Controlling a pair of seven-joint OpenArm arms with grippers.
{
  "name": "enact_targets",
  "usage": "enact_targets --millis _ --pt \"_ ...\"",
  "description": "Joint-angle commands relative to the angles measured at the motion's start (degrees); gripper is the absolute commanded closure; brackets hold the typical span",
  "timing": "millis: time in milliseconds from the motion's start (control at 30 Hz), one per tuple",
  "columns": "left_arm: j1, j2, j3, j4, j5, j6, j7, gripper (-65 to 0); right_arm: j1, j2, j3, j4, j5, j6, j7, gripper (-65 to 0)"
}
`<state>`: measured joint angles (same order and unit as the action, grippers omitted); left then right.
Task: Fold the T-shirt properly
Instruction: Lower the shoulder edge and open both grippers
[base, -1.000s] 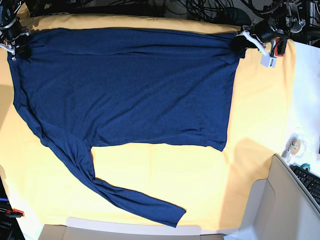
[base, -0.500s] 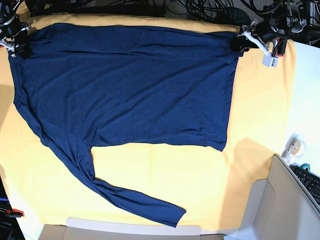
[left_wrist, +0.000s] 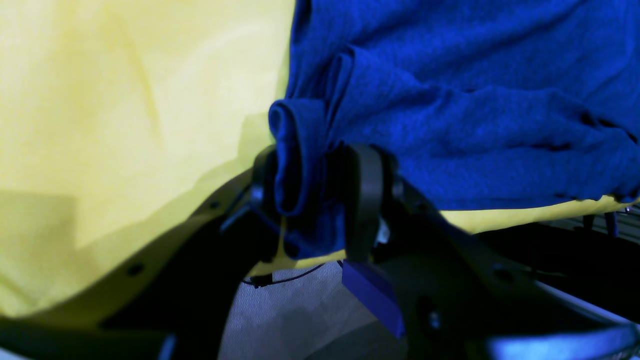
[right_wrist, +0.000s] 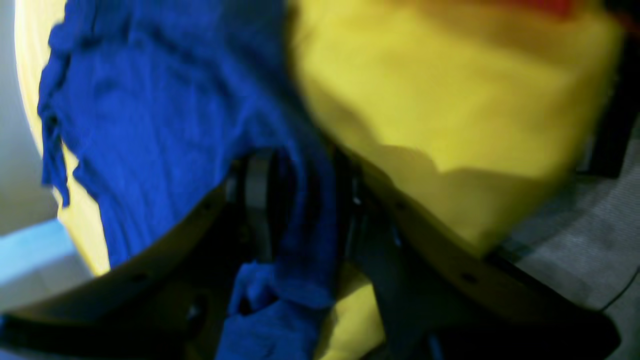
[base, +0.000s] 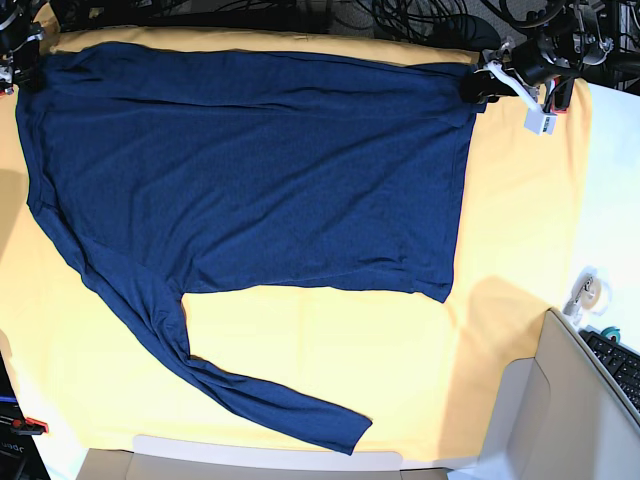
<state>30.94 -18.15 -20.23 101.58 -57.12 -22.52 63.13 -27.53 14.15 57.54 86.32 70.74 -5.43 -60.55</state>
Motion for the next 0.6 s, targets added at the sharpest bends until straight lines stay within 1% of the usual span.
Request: enact_targets --millis 0,167,267,567 --pt "0.2 -0.8 -0.6 0.8 -0.8 -0.3 -0.5 -20.0 -0.6 1.9 0.9 0.1 -1.9 -1.2 -0.1 -19.8" --pt "0.2 -0.8 -0.6 0.8 -0.8 -0.3 -0.5 -20.0 0.8 3.8 1.0 0.1 -1.8 -1.2 -0.1 -19.8" --pt "0.2 -0.8 -0.5 0.8 -0.8 -0.3 -0.5 -20.0 1.6 4.2 1.0 0.1 -1.8 -1.2 0.0 -19.8" --pt "0.2 -1.0 -0.7 0.9 -0.8 -0.3 -0.7 -20.1 1.9 6.2 8.3 0.1 -1.9 -1.2 0.0 -19.7"
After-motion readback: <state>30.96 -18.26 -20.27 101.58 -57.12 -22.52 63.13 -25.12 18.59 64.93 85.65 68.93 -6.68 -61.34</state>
